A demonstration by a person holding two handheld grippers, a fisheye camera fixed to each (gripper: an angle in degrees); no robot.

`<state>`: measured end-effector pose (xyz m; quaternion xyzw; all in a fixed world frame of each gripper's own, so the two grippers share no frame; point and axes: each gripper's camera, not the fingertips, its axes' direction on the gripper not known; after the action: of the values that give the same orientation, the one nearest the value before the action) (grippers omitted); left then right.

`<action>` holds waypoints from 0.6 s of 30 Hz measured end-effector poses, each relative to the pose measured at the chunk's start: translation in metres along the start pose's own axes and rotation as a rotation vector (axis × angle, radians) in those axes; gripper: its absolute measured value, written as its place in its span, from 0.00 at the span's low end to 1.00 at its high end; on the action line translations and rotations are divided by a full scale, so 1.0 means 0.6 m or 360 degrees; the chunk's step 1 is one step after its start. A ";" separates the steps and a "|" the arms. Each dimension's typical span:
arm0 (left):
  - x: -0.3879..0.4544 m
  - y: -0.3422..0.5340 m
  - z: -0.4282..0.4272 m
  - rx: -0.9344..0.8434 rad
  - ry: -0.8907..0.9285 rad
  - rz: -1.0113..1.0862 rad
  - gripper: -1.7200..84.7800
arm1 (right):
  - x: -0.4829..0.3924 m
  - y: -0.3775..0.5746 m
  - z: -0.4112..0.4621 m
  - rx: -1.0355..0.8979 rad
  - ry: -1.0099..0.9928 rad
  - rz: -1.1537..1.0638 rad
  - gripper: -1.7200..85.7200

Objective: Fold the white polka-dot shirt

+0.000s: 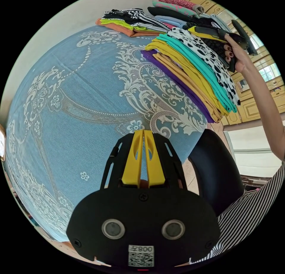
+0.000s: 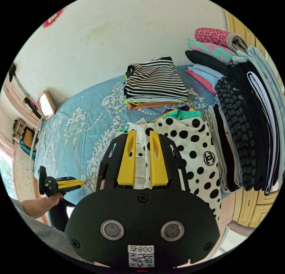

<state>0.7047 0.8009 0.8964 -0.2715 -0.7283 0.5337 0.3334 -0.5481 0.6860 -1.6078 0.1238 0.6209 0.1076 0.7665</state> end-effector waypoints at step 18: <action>-0.019 -0.050 -0.168 0.0450 0.0313 0.0167 0.03 | 0.258 0.332 -0.235 0.0474 -0.0480 0.0175 0.04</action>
<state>0.7892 0.8440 0.9437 -0.3104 -0.5948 0.6182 0.4095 -0.6565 0.9318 -1.7144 0.2840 0.5004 0.0367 0.8170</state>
